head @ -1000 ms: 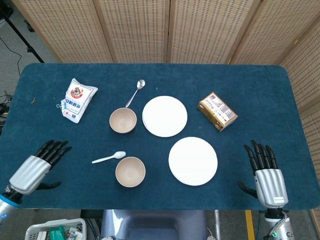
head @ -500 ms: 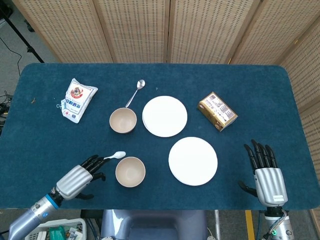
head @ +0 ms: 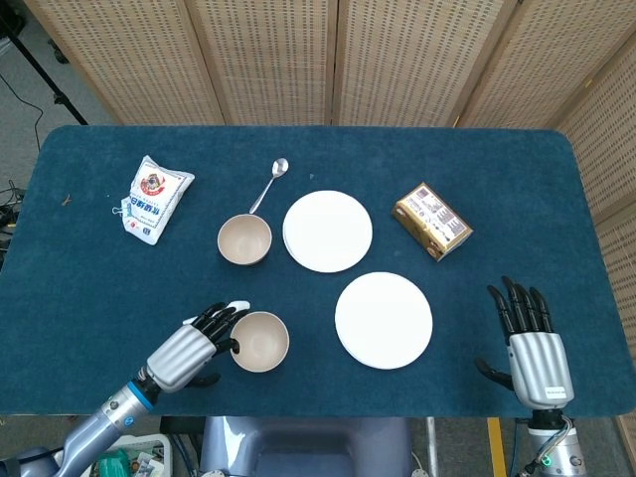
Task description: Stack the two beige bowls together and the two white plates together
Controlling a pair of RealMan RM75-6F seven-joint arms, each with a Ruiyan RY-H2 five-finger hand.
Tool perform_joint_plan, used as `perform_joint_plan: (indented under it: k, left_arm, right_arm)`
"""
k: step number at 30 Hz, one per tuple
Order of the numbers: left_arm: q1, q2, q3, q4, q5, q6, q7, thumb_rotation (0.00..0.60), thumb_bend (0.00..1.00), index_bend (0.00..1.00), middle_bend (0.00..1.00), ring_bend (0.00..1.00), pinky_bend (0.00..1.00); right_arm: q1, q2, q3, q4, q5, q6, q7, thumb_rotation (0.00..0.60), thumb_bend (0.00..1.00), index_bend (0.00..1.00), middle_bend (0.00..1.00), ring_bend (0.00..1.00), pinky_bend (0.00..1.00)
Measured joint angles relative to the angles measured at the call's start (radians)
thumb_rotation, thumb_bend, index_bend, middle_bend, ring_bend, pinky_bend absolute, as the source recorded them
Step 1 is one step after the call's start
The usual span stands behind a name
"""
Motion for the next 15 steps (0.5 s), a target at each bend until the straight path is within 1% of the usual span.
perform_joint_plan:
  k: [6,9,12,15]
  left_arm:
    - [-0.017,-0.047,-0.012,0.014,-0.042,-0.033,0.067,0.600,0.21,0.43,0.00,0.00,0.00]
    - [-0.025,-0.066,-0.015,0.023,-0.058,-0.045,0.093,0.600,0.23,0.46,0.00,0.00,0.00]
    - [-0.033,-0.086,-0.019,0.033,-0.077,-0.059,0.107,0.600,0.27,0.49,0.00,0.00,0.00]
    - [-0.042,-0.109,-0.023,0.045,-0.094,-0.072,0.119,0.600,0.34,0.54,0.00,0.00,0.00]
  right_arm:
    - [0.000,0.006,0.004,-0.001,0.009,0.001,0.016,0.600,0.00,0.02,0.00,0.00,0.00]
    - [0.001,0.009,0.006,-0.001,0.013,0.001,0.023,0.600,0.00,0.01,0.00,0.00,0.00]
    - [0.001,0.011,0.007,-0.001,0.015,0.001,0.030,0.600,0.00,0.01,0.00,0.00,0.00]
    - [0.002,0.013,0.008,-0.001,0.018,0.000,0.035,0.600,0.00,0.01,0.00,0.00,0.00]
